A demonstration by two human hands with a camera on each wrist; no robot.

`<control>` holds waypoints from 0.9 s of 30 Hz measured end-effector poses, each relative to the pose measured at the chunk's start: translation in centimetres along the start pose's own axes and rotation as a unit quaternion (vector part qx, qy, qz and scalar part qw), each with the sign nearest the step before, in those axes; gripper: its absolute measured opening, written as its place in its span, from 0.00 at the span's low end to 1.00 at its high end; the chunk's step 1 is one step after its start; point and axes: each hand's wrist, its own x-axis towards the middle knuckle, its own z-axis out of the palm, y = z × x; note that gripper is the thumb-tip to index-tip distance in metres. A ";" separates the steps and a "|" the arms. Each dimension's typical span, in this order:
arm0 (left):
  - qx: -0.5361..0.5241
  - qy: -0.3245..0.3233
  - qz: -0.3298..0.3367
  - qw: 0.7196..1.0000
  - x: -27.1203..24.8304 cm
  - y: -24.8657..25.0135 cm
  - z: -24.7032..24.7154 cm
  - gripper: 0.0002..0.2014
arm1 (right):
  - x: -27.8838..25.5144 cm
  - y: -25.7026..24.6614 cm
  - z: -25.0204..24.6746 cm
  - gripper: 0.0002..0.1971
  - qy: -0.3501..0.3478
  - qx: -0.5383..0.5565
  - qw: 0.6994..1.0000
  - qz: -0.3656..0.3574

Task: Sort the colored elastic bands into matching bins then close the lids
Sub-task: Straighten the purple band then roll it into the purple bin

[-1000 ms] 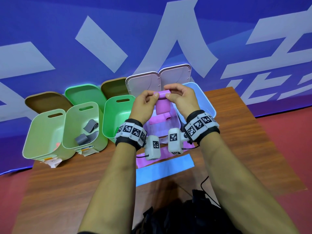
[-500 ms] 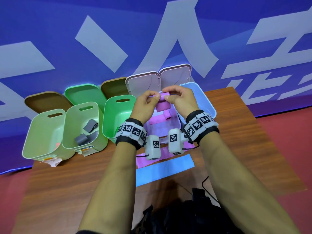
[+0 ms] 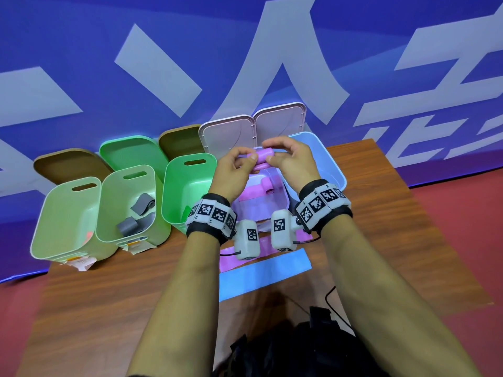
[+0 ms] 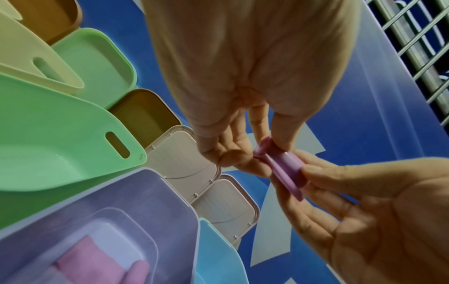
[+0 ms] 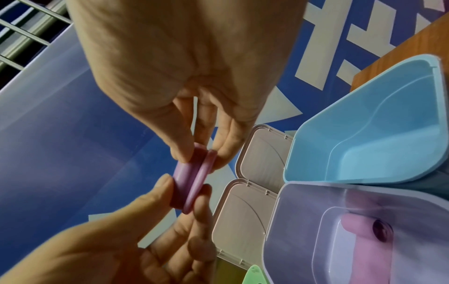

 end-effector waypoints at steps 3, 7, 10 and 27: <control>0.001 -0.008 0.004 1.000 0.1 0.0 0.0 0.06 | 0.2 0.5 0.1 0.10 0.016 0.015 1.000 0.011; -0.006 -0.010 0.004 1.000 0.3 0.1 0.2 0.08 | 0.1 0.8 -0.3 0.09 0.019 0.027 0.999 0.009; -0.022 -0.018 -0.009 1.000 -0.1 -0.2 0.6 0.06 | 0.0 0.6 -0.6 0.12 0.015 0.020 1.000 0.003; -0.030 -0.043 -0.045 0.998 1.6 -3.9 1.4 0.10 | 1.4 4.1 -0.5 0.13 -0.003 0.045 0.995 0.090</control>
